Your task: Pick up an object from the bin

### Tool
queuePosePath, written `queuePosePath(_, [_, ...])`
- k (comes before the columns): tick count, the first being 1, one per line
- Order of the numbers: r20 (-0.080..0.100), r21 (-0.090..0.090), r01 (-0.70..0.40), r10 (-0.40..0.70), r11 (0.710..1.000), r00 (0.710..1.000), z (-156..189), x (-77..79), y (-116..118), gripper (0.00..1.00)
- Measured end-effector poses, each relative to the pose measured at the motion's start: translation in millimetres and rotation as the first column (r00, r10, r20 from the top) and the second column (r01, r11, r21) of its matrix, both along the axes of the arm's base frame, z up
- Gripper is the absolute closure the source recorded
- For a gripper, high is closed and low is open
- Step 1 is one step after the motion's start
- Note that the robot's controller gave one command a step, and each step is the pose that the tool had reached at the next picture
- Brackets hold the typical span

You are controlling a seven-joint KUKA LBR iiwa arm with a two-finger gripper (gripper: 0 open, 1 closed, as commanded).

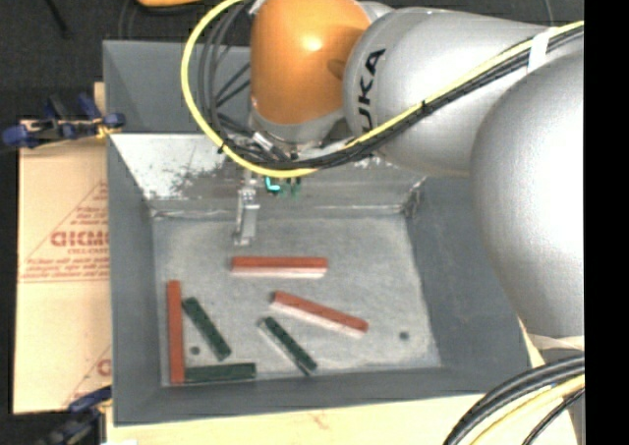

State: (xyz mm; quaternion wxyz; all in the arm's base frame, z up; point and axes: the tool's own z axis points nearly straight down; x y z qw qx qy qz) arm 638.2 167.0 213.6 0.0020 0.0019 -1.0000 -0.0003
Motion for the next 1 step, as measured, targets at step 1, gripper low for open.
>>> queuePosePath(1, [0.009, 0.001, 0.003, -0.003, 1.000, 1.000, 5.6, 1.7, -0.8, 0.00])
